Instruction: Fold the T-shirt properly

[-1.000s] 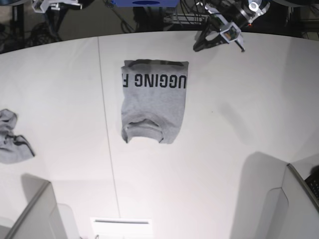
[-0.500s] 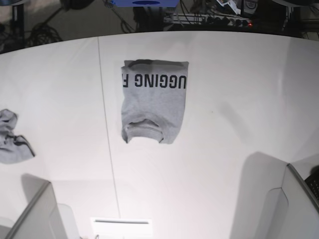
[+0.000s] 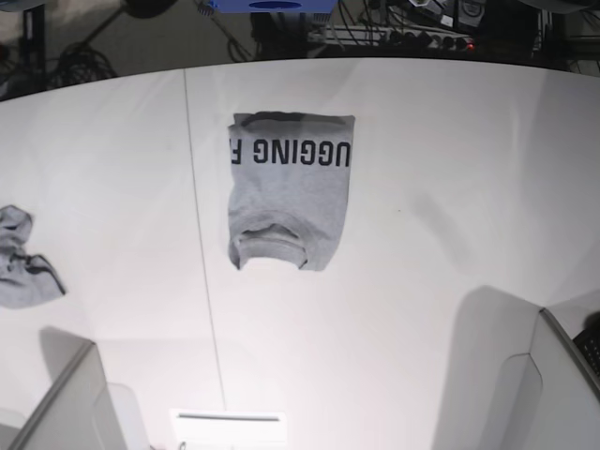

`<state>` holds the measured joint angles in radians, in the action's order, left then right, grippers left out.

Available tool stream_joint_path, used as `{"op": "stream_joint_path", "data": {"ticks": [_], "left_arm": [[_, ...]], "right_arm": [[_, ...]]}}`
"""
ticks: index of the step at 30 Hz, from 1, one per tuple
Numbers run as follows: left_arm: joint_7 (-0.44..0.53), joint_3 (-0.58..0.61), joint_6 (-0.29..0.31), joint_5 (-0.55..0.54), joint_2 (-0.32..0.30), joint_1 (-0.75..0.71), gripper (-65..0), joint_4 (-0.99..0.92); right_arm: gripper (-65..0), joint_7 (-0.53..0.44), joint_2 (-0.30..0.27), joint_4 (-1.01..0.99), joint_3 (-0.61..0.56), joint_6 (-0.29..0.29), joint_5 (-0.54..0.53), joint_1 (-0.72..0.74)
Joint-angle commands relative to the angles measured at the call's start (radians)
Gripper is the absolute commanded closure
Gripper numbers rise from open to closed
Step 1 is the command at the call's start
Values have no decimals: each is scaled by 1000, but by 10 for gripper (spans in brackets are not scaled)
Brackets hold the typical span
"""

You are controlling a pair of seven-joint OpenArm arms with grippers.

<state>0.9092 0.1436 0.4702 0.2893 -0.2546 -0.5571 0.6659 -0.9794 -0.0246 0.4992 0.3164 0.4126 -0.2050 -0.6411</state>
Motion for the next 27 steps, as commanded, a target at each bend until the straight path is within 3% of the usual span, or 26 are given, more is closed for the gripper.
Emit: {"op": "stream_joint_path", "data": {"ticks": [1,9,14,16,18,22,27], "left_arm": [[27,3,6,1,10,-1,0,-36],[26,0,6,1,111,193,0,-479],[21,-3,5,1,153,289,0,-666],[-46,-5,-1,1,154,306,0,-666],[-143,-5,-44,1,156,326,0,-666],[-327,-5,-196,1,156,358,0,-666],[-419,-6,-294,0,154,377,0,-666]], "right_arm": [[0,-19,-11,-29,2,7,-3,-7],[0,-16,-84,-333,-178,6,-3,168],[0,12,-87,-451,-231,6,-3,249],[0,103,-97,-457,-262,6,-3,277],[0,218,-110,-455,-305,6,-3,303],[0,446,-122,-455,-386,6,-3,367],[0,609,-114,-455,-491,4,-4,425]]}}
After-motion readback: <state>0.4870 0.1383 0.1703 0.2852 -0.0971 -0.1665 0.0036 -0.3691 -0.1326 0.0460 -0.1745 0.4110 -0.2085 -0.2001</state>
